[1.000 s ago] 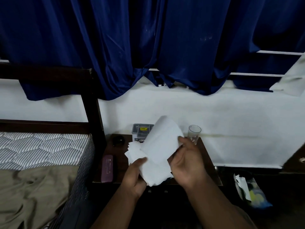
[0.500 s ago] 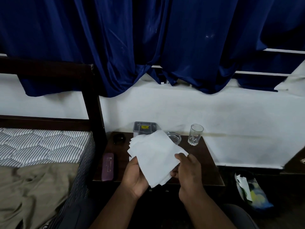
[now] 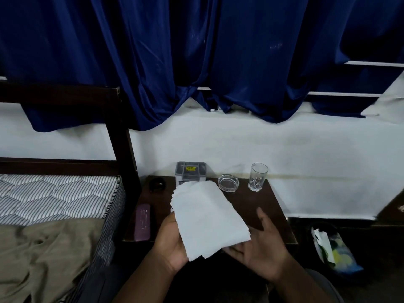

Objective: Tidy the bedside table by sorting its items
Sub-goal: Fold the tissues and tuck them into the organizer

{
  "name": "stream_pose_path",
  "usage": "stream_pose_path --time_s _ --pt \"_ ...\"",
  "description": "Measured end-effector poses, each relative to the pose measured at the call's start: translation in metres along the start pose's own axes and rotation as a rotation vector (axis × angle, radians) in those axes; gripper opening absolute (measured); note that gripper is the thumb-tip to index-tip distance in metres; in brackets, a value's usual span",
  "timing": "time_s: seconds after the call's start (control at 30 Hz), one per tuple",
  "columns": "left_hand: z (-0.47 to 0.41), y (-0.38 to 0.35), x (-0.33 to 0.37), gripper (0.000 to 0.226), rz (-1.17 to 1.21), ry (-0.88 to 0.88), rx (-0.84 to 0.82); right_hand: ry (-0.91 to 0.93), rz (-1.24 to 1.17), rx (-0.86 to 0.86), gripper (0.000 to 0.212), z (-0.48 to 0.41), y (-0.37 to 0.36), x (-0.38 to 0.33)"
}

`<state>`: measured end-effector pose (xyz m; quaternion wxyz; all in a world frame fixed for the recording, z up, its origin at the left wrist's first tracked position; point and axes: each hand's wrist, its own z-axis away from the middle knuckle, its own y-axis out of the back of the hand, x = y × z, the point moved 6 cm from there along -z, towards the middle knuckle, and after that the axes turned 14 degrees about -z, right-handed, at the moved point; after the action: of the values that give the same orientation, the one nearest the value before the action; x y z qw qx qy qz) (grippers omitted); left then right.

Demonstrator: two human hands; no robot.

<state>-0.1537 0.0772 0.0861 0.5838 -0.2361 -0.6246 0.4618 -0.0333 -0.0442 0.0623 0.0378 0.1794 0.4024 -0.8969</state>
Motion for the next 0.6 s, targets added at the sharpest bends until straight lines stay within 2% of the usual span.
stream_pose_path --time_s 0.07,0.13,0.2,0.3,0.37,0.4,0.47,0.5,0.53,0.6 --pt "0.003 0.005 -0.008 0.038 -0.082 0.096 0.081 -0.106 -0.063 -0.082 0.085 0.001 -0.004 0.015" --pt "0.008 0.019 -0.014 0.017 -0.256 0.126 0.228 -0.108 -0.047 -0.142 0.087 0.002 -0.007 0.02" --pt "0.013 0.035 -0.015 0.024 -0.416 0.103 0.408 -0.06 0.035 -0.144 0.08 0.001 -0.007 0.019" --pt "0.023 0.041 -0.021 0.026 -0.582 0.151 0.484 -0.025 0.149 -0.101 0.056 -0.006 0.007 0.018" --pt "0.023 0.05 -0.026 0.034 -0.579 0.162 0.552 -0.014 0.253 -0.077 0.043 -0.011 0.018 0.018" --pt "0.025 0.054 -0.027 0.045 -0.563 0.158 0.604 -0.011 0.3 -0.073 0.04 -0.014 0.024 0.019" --pt "0.025 0.071 -0.034 0.068 -0.523 0.182 0.665 0.013 0.38 -0.085 0.039 -0.019 0.03 0.019" --pt "0.024 0.078 -0.038 0.071 -0.533 0.197 0.676 0.031 0.431 -0.084 0.04 -0.023 0.033 0.02" --pt "0.025 0.08 -0.041 0.066 -0.578 0.207 0.684 0.054 0.493 -0.074 0.043 -0.027 0.034 0.021" --pt "0.026 0.094 -0.042 0.036 -0.707 0.177 0.764 0.085 0.602 -0.055 0.047 -0.036 0.036 0.024"
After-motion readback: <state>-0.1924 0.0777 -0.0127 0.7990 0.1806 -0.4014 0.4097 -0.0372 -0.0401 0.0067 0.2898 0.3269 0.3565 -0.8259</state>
